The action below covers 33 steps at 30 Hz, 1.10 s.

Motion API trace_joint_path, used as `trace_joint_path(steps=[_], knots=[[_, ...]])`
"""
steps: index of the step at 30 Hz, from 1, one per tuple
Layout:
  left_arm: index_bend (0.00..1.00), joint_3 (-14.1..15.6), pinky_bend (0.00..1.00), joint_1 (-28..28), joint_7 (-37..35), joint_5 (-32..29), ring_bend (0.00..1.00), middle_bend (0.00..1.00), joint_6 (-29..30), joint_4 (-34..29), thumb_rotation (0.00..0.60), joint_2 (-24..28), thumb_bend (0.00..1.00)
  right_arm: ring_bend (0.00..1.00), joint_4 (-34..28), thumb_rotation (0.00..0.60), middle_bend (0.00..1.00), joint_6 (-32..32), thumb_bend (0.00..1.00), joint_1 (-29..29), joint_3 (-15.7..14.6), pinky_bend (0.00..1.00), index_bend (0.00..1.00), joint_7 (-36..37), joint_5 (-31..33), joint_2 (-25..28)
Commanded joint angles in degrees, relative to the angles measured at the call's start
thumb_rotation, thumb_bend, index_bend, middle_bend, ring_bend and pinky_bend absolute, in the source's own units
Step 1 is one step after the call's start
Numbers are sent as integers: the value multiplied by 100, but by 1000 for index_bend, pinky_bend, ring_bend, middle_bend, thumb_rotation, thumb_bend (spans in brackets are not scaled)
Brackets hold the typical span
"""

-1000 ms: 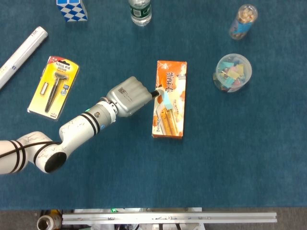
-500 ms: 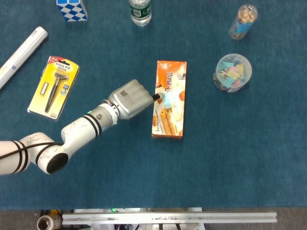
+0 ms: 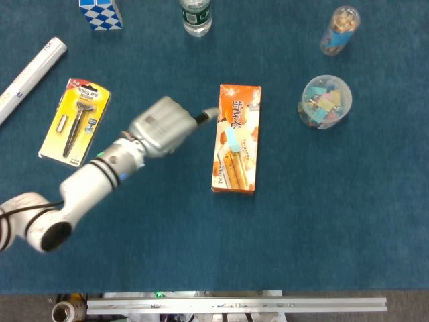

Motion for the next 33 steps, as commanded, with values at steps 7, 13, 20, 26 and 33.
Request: trace_joint_path(steps=[7,13,20,26,33], knots=[[63,116,650,1182,-819,456,460,431,1474,-244,600,514,421,676,137,600,651,-206,345,-64,-101,924,494,160,189,104],[64,95,501,1988,-1358,457,348,356,2411,-108,600,601,352,506,412,600,508,-338,276,-90,-199,670,455,577,183,35],[65,166,430,2834,-1886,524,325,338,3181,288,600,678,343,481,843,600,492,-413,275,-68,-372,630,455,891,-120,-71],[84,304,427,3442,-1747,527,325,335,3624,297,600,749,342,458,1013,600,475,-481,218,-77,-525,599,455,860,-265,-210],[96,366,411,4073,-1810,652,325,334,4169,99,600,787,342,457,750,600,475,-573,210,-94,-580,599,455,689,-221,-126]])
